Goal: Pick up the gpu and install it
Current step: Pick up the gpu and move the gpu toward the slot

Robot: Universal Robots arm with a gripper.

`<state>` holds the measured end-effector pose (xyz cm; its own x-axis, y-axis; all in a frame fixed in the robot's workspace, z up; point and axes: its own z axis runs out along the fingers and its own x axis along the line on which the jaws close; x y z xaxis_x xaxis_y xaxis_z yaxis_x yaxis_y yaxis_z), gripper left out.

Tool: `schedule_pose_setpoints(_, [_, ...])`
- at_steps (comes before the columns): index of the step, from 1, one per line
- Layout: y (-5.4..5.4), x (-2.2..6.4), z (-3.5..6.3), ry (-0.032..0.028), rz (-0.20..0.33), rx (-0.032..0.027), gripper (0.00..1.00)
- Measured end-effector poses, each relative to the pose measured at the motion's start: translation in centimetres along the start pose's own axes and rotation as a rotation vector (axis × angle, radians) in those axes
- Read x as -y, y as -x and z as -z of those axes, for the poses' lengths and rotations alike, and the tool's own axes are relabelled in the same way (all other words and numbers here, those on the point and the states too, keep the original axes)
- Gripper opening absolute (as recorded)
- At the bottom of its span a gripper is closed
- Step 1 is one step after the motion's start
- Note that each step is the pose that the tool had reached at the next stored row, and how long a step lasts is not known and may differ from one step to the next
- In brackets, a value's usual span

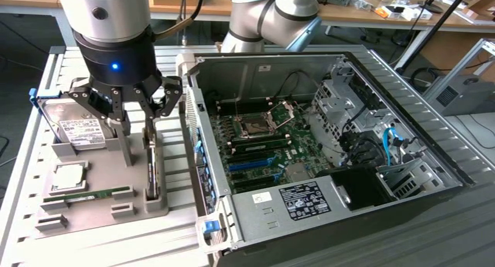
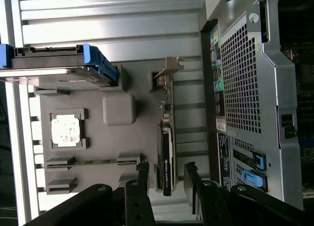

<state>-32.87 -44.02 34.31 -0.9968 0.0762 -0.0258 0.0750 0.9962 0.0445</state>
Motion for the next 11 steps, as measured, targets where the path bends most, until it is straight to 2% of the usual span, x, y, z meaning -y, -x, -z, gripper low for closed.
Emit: schedule_pose_setpoints(11, [-0.01,0.07,-0.50,0.0000,0.000,0.0000,0.42])
